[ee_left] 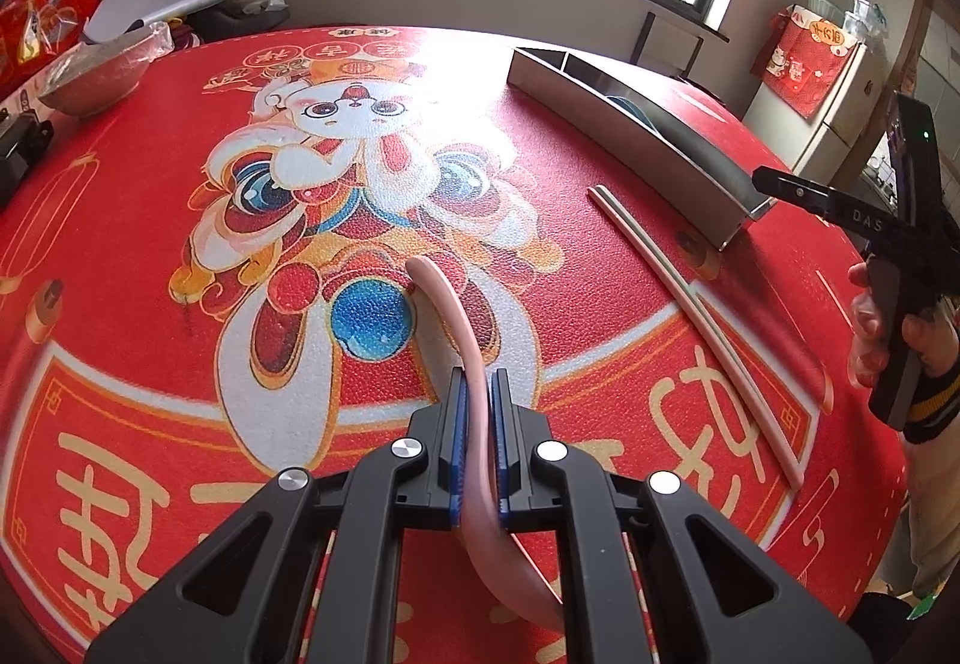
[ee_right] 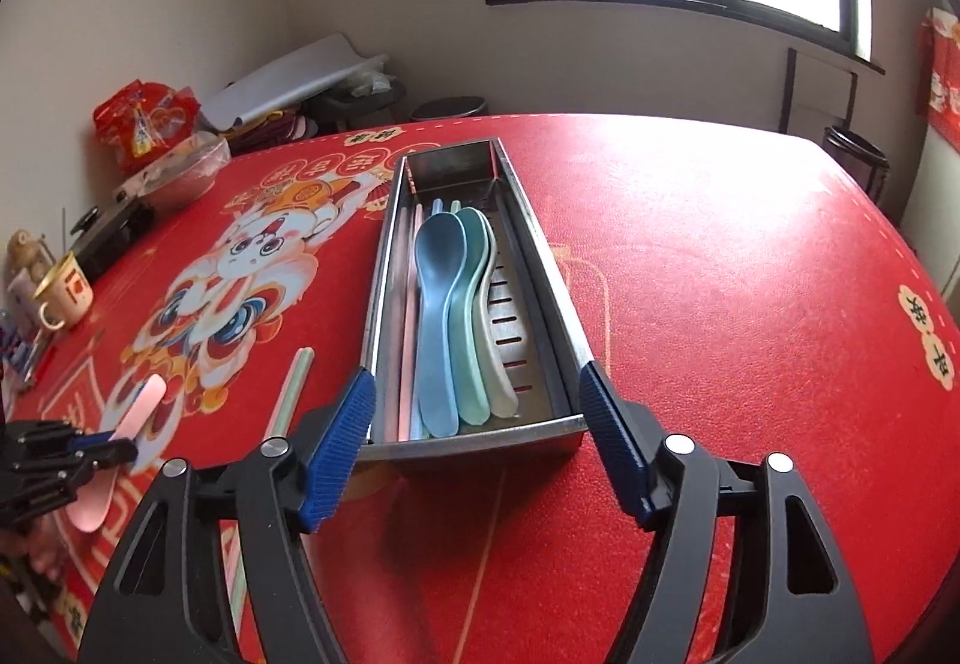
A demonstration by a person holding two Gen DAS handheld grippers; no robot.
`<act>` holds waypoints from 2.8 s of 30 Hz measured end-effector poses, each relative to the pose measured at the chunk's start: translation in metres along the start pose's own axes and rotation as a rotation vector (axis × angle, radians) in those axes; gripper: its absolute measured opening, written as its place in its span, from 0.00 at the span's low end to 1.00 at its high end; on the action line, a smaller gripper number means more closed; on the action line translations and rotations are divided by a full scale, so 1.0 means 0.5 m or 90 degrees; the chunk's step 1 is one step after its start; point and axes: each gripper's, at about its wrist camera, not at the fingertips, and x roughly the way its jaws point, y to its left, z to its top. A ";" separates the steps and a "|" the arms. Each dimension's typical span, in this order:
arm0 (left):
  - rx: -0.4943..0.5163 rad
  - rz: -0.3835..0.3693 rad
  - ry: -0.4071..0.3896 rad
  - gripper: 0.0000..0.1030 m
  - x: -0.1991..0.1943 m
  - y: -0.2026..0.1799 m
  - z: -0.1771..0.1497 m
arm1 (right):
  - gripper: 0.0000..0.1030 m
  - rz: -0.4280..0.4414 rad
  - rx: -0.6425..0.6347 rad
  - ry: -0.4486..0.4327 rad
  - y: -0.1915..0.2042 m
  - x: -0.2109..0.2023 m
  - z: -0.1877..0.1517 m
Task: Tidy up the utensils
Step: 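Carry the pink spoon into the steel tray and open the left gripper, then lower the left gripper onto the pink chopstick and close on it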
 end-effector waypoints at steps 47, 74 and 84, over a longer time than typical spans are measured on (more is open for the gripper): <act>-0.038 -0.026 0.076 0.07 0.314 -0.371 0.362 | 0.84 -0.016 0.234 0.007 -0.193 -0.005 -0.011; 0.063 0.009 0.001 0.29 0.046 -0.216 0.143 | 0.84 -0.048 0.180 -0.021 -0.139 -0.048 -0.023; 0.053 -0.038 0.040 0.29 0.084 -0.215 0.075 | 0.84 -0.074 0.145 0.007 -0.058 -0.084 -0.081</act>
